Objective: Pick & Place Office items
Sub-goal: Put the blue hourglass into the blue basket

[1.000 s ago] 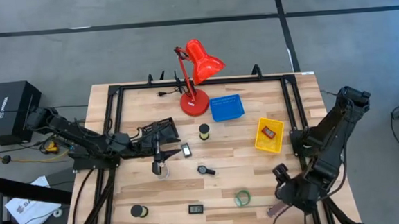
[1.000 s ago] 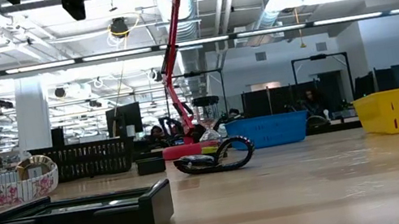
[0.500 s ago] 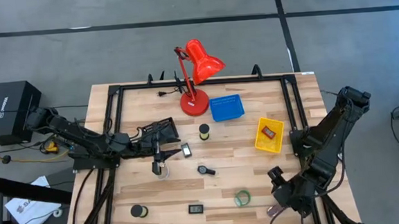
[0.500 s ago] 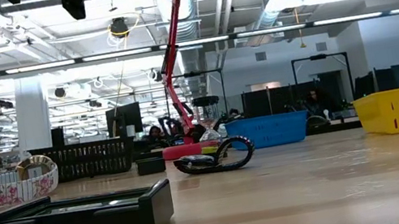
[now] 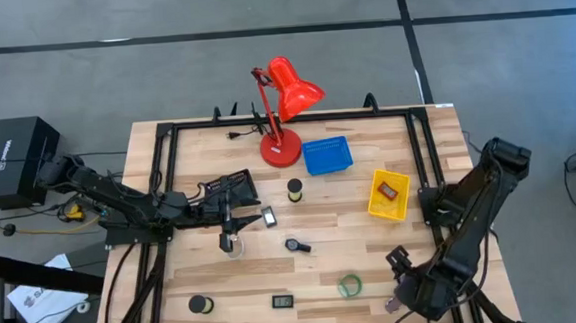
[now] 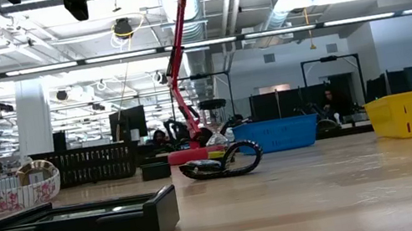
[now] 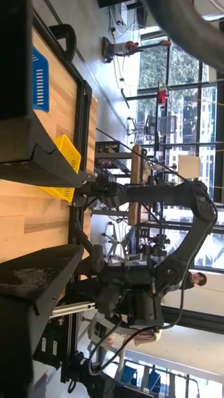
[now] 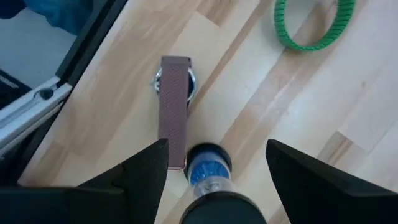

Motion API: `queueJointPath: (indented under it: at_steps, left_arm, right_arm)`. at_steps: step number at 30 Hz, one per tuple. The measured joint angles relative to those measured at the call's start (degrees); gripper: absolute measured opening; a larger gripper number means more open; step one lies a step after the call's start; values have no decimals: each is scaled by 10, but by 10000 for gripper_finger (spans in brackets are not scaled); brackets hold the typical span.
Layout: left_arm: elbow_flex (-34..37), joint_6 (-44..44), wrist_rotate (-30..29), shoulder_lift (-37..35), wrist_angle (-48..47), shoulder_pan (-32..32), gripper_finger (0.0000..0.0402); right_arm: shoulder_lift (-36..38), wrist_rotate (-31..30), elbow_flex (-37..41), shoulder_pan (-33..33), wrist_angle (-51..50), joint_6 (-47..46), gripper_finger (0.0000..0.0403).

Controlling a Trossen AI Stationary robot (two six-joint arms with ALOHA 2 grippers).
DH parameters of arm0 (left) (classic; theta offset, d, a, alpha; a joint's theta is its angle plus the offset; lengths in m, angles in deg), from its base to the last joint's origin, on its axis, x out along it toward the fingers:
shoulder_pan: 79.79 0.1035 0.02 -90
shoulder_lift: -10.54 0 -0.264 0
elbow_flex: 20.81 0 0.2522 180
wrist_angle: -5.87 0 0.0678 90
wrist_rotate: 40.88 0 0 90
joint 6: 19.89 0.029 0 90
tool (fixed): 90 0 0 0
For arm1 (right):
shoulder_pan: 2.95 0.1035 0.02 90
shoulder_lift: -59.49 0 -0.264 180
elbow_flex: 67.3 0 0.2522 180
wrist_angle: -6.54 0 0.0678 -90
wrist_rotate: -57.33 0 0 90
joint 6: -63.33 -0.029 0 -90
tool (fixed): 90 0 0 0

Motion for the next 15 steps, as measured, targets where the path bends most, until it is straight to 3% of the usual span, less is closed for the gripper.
queueJointPath:
  at_steps: [5,15]
  left_arm:
    - [0,0,0,0,1,0,156]
    - [0,0,0,0,4,0,156]
  right_arm:
    - [-23,22,-22,0,-59,-20,260]
    - [-52,76,-22,-5,-80,-25,260]
